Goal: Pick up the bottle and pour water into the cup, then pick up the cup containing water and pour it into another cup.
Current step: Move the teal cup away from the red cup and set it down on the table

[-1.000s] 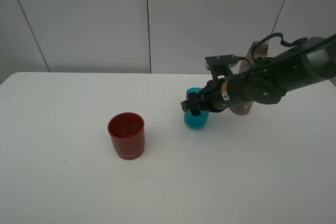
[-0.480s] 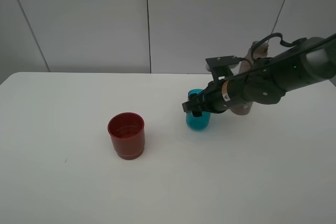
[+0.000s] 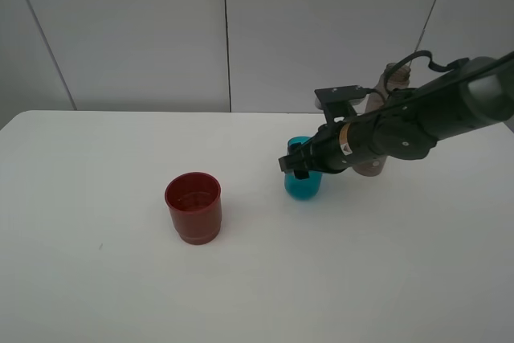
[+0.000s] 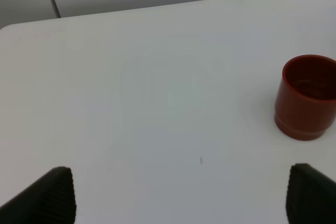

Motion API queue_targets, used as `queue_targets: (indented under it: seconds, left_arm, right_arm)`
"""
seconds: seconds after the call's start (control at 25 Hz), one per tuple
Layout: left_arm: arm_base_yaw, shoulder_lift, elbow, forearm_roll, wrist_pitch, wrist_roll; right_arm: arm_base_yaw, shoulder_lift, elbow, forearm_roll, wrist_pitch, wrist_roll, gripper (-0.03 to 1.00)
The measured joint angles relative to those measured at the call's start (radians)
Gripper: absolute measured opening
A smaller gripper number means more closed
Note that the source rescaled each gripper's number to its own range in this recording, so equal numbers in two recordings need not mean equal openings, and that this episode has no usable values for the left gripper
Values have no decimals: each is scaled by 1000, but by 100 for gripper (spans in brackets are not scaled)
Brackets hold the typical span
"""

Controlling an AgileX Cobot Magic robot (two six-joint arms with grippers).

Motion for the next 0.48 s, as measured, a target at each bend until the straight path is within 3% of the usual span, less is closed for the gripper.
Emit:
queue_targets:
  seconds: [0.48]
  left_arm:
    - [0, 0, 0, 0, 0, 0]
  right_arm:
    - [0, 6, 0, 0, -19, 0, 13]
